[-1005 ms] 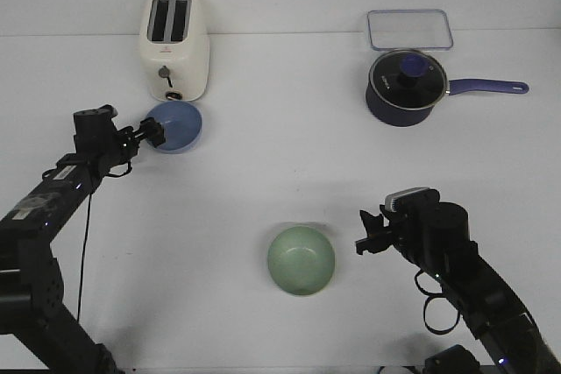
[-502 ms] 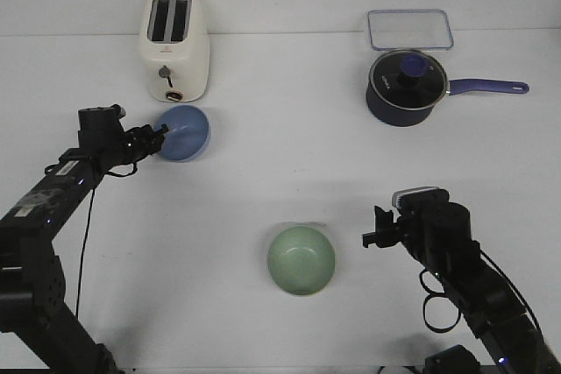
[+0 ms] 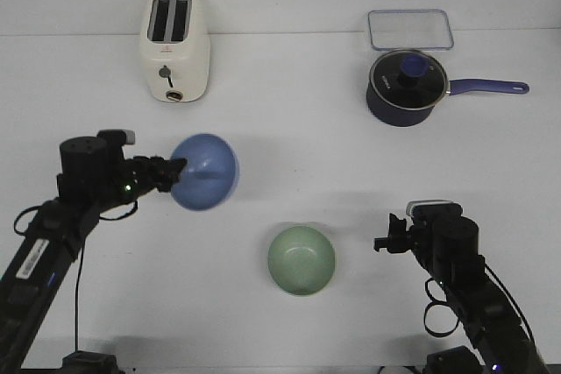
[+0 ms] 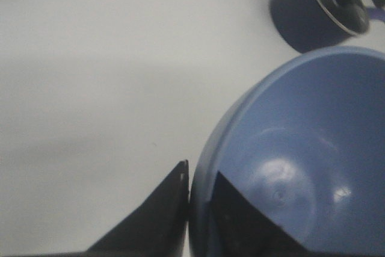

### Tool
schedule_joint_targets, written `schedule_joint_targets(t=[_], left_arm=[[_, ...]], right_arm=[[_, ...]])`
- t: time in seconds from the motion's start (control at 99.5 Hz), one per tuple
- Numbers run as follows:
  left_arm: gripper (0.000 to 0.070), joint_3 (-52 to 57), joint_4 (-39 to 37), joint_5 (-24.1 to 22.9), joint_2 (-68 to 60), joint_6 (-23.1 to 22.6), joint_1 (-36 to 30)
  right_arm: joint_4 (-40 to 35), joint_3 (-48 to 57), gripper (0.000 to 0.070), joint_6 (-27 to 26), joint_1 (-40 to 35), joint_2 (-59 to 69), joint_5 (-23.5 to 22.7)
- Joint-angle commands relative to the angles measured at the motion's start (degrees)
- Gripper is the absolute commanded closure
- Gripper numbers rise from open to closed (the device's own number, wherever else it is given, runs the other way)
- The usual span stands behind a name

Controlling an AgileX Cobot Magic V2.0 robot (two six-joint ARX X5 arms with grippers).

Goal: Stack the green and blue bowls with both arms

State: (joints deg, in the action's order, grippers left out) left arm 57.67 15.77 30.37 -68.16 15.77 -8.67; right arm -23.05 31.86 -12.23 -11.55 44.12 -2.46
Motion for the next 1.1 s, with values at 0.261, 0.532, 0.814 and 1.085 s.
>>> schedule_joint_targets(t=[0.261, 0.532, 0.814, 1.085], left_arm=[[0.0686, -4.3, -3.5, -6.9, -1.5, 1.5, -21.7], [0.0686, -4.3, -9.1, -9.4, -10.6, 1.8, -31.8], [0.0522, -4.2, -12.7, -9.5, -14.1, 2.5, -35.0], [0.0352, -3.9, -12.4, -9.8, -8.5, 2.1, -29.7]], right_arm=[[1.2, 0.2, 0.0405, 0.1, -0.1, 0.2, -2.2], [1.2, 0.2, 0.0405, 0.1, -0.1, 0.2, -2.3], [1.1, 0.2, 0.0405, 0.1, -0.1, 0.2, -2.2], [1.1, 0.2, 0.0405, 0.2, -0.1, 0.2, -2.0]])
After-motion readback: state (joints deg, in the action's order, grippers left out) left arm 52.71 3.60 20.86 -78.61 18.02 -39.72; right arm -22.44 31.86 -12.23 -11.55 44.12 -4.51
